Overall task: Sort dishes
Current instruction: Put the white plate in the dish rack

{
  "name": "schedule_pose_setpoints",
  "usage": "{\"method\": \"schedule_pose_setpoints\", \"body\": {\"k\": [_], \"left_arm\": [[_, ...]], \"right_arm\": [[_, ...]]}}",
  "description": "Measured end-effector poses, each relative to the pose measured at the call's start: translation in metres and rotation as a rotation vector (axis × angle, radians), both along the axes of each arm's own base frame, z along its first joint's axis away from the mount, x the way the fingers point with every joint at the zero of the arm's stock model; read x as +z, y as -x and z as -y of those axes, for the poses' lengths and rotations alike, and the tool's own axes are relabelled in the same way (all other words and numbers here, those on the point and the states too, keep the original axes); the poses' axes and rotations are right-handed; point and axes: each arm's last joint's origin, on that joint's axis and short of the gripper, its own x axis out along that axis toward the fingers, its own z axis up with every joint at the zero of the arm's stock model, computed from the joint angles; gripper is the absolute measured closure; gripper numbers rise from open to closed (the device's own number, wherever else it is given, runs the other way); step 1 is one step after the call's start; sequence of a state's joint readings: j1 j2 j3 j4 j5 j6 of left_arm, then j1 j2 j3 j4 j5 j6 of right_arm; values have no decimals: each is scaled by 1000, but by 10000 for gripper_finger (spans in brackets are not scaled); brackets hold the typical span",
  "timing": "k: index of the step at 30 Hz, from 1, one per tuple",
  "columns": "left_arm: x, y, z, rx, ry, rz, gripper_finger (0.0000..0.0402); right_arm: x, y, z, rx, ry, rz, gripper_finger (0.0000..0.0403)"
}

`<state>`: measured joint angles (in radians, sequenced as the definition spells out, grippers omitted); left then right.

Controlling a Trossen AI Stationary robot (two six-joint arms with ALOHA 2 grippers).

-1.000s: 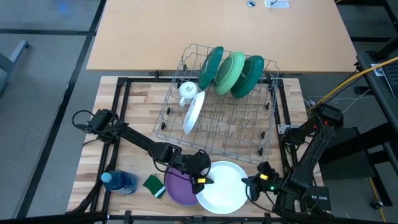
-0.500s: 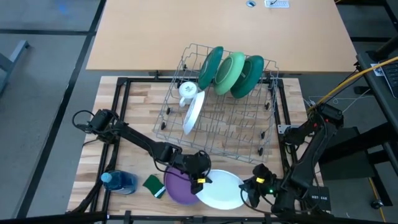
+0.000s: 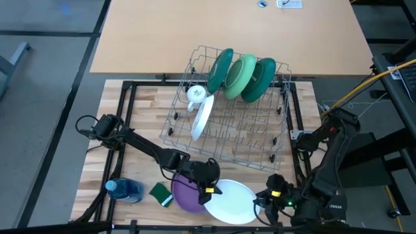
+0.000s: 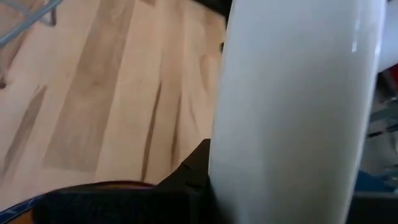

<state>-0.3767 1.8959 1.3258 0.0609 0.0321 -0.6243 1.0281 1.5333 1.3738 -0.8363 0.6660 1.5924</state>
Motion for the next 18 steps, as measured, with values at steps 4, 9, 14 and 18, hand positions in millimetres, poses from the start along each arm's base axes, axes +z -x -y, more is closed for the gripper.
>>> {"method": "schedule_pose_setpoints", "body": {"k": [4,9,14,18], "left_arm": [[14,4,0,-53,41,24,352],[34,12,-2,-186,113,48,352],[64,23,-14,-396,235,98,352],[89,31,-24,-605,334,181,352]], "right_arm": [[23,0,3,24,85,45,258],[57,1,8,73,247,143,258],[93,2,14,146,492,262,258],[116,2,18,218,732,323,258]]}}
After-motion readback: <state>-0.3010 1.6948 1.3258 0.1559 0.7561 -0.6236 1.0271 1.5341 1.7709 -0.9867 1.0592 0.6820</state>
